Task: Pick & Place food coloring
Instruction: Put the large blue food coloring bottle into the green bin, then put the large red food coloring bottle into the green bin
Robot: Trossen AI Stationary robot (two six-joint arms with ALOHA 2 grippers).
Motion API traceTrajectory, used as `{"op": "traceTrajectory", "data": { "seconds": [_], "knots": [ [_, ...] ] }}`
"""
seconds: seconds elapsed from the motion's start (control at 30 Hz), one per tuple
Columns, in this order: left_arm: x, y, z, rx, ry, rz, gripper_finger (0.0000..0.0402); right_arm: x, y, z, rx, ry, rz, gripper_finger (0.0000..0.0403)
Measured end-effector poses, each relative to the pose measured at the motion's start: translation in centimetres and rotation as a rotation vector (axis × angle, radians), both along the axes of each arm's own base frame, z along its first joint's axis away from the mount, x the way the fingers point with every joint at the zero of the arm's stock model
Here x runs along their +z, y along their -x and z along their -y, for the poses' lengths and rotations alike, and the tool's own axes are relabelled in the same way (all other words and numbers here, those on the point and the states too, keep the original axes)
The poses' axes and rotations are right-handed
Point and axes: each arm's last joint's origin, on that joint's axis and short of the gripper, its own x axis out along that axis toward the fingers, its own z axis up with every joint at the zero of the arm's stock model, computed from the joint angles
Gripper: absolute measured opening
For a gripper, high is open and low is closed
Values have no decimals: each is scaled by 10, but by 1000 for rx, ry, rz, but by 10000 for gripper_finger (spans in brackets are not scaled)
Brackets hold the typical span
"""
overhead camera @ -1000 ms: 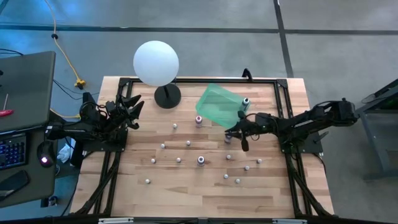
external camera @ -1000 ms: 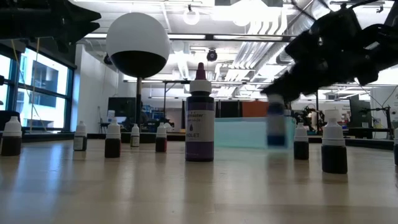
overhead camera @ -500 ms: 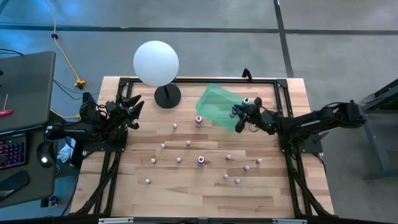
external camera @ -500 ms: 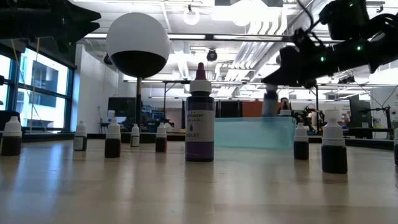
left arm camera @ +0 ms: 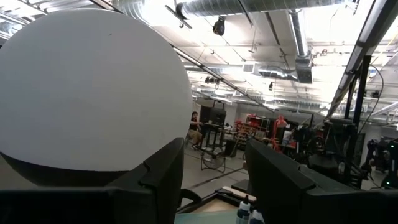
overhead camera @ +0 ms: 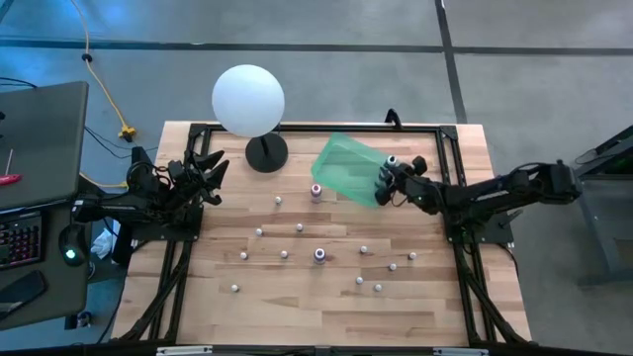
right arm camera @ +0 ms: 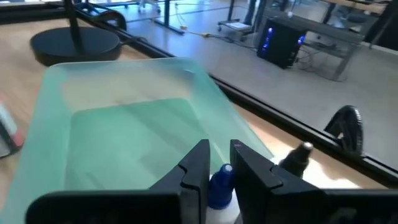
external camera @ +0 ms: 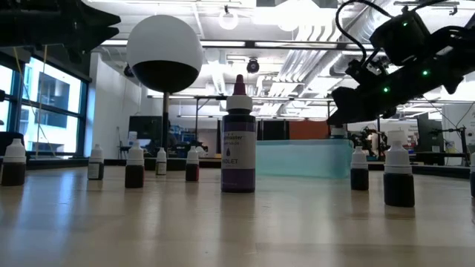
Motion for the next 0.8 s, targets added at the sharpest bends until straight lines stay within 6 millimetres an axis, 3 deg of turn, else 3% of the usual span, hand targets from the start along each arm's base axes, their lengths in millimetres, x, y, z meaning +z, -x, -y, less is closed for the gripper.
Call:
{"op": "traceTrajectory", "data": {
  "seconds": [0.17,0.33,0.57,0.8],
  "knots": [
    [0,0,0,0,0,0,170,1,1,7,6,-17,10,43],
    [0,0,0,0,0,0,170,6,-2,7,65,14,33,69],
    [0,0,0,0,0,0,170,39,-3,-8,214,154,212,109],
    [0,0,0,1,1,0,170,73,-12,-20,595,189,496,121]
  ]
}}
